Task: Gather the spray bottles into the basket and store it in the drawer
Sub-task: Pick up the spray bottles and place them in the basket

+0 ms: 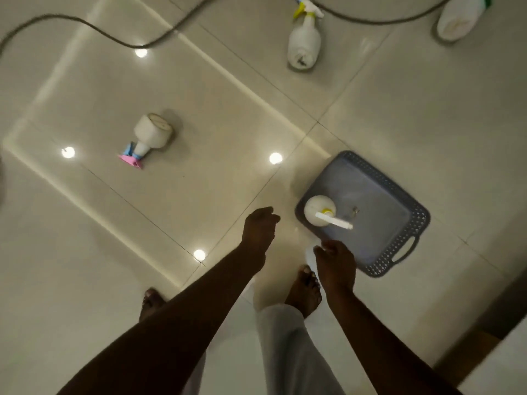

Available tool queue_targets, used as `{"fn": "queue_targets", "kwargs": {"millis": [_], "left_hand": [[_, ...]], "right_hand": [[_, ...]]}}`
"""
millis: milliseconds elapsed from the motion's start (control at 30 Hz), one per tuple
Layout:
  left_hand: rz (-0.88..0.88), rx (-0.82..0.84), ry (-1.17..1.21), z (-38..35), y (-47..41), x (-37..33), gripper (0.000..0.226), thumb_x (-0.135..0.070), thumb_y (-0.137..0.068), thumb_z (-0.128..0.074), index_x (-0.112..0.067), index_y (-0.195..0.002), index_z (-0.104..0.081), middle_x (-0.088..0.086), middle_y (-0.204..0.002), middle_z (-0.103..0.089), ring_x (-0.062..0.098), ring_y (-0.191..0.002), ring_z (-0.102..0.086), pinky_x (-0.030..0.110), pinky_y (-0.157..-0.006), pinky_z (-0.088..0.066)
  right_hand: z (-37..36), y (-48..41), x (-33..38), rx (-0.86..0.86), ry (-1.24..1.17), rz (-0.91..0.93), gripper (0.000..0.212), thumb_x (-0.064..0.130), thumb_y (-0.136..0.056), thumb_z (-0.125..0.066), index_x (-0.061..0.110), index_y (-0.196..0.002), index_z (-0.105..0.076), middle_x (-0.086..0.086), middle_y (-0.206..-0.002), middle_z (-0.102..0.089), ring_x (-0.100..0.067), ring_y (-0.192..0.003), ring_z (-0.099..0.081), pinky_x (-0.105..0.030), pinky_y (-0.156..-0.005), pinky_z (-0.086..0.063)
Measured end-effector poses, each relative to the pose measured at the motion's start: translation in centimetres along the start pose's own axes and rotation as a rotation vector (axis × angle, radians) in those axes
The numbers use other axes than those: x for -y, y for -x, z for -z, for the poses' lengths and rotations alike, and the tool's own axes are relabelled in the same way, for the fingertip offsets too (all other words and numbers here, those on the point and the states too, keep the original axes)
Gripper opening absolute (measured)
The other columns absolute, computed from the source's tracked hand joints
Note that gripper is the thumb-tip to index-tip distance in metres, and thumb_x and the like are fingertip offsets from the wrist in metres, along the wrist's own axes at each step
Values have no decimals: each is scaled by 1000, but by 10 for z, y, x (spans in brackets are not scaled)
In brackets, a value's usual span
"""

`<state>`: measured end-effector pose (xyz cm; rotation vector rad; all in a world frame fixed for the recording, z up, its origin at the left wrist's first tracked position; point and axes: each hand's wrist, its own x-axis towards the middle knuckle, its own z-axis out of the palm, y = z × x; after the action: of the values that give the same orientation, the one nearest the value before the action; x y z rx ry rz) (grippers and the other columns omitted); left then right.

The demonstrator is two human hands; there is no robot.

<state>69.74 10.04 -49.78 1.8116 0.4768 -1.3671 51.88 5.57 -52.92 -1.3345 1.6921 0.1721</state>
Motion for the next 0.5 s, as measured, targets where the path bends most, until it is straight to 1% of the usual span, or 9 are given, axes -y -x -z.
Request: {"fn": "queue_targets", "kwargs": {"millis": [33, 67, 167, 200, 267, 333, 367, 400, 500], "left_hand": [[1, -19, 2, 18, 9, -8, 43, -7, -99, -64, -2, -141, -59, 13, -109, -67, 16, -84, -61, 29, -81, -52], [2, -41, 1, 35, 16, -16, 42, -7, -98, -65, -3, -140, -60, 12, -107, -67, 16, -84, -61, 29, -80, -52], [-35, -125, -41, 88, 26, -41, 43, -8, -97, -66, -4, -139, -61, 19, -125, -68, 27, -107, -63, 42, -106, -52], [-45, -154, -28, 106, 26, -50, 42, -9, -97, -65, -3, -139, -61, 19, -122, -68, 27, -106, -61, 41, -106, -51], [-52, -199, 27, 142, 22, -65, 39, -10, -98, -63, -4, -137, -61, 15, -112, -65, 25, -100, -58, 39, -95, -50], [-49, -234, 101, 174, 14, -78, 35, -11, -98, -64, -6, -133, -64, 12, -107, -63, 24, -96, -58, 37, -87, -51], [-49, -241, 155, 190, 6, -84, 32, -11, -98, -65, -5, -130, -65, 11, -103, -63, 23, -92, -59, 34, -81, -50], [-53, -236, 199, 206, -3, -90, 29, -10, -98, -65, -4, -126, -66, 9, -100, -63, 21, -87, -60, 31, -77, -50], [-45, -231, 278, 241, -34, -109, 28, -10, -97, -66, -4, -124, -68, 4, -92, -67, 18, -83, -64, 27, -71, -51]], "right_hand": [[-3, 14, 14, 32, -10, 13, 28, 23, -95, -72, 14, -121, -69, -6, -123, -72, -23, -115, -67, -33, -92, -53], [-6, 27, 29, 64, -15, 53, 27, 25, -95, -73, 16, -120, -69, -3, -122, -72, -20, -114, -68, -34, -93, -55], [-20, 53, 83, 143, -31, 172, 27, 28, -94, -74, 21, -119, -68, 5, -119, -72, -12, -111, -66, -26, -87, -51], [-27, 59, 103, 164, -40, 209, 26, 27, -93, -74, 22, -118, -68, 6, -119, -72, -11, -111, -65, -25, -86, -51], [-46, 67, 141, 205, -39, 283, 27, 26, -92, -75, 22, -118, -68, 6, -119, -71, -11, -111, -65, -20, -83, -50], [-69, 71, 177, 244, -8, 355, 29, 27, -92, -76, 23, -119, -68, 6, -119, -70, -9, -111, -65, -6, -75, -45], [-83, 70, 196, 264, 11, 396, 31, 28, -92, -76, 23, -121, -67, 7, -120, -70, -8, -111, -64, -4, -72, -45], [-98, 67, 215, 279, 26, 441, 32, 29, -91, -76, 24, -122, -67, 7, -121, -69, -8, -112, -63, -5, -76, -48], [-141, 54, 267, 315, 78, 564, 35, 29, -91, -76, 23, -125, -66, 5, -128, -67, -11, -119, -62, -31, -94, -59]]}}
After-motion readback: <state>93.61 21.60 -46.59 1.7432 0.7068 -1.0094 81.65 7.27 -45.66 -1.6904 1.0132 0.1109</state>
